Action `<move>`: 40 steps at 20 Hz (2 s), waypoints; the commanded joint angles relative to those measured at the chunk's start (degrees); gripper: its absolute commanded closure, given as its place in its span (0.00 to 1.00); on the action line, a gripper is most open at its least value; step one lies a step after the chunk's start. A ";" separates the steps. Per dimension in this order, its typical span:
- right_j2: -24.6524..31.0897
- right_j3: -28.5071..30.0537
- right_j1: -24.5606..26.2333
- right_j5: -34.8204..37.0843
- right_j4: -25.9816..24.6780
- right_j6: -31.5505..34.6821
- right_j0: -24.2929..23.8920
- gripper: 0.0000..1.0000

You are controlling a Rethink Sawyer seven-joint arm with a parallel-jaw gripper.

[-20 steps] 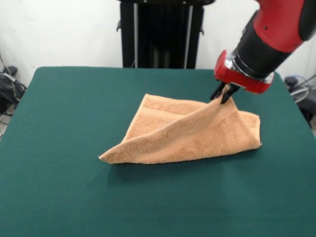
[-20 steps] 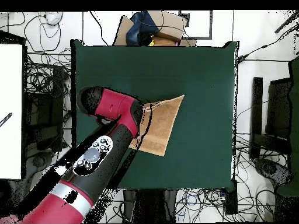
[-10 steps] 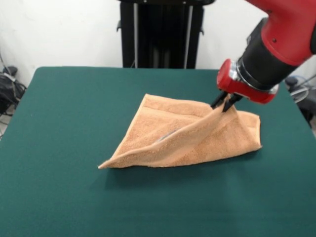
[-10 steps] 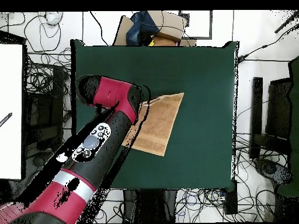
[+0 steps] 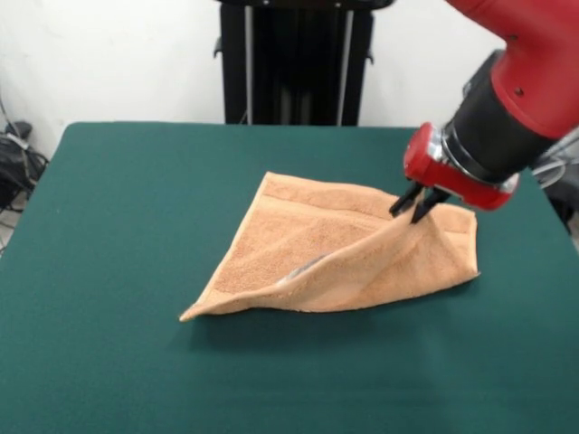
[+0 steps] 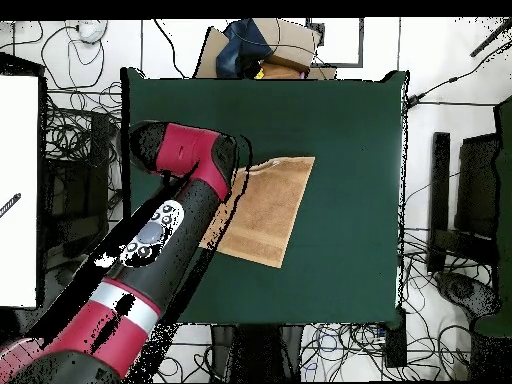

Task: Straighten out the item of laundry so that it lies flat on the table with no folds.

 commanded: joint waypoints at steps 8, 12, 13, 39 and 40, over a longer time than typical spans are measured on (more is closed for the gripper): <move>-1.72 -15.52 10.51 4.81 0.26 27.68 -4.56 1.00; -1.70 -17.32 11.62 4.22 0.14 29.34 -4.94 1.00; -1.38 -17.15 11.43 4.20 -0.04 29.57 -4.74 1.00; -1.23 -24.60 15.25 6.55 2.18 41.06 -6.69 1.00; -1.23 -25.06 15.35 7.02 2.27 41.60 -6.87 1.00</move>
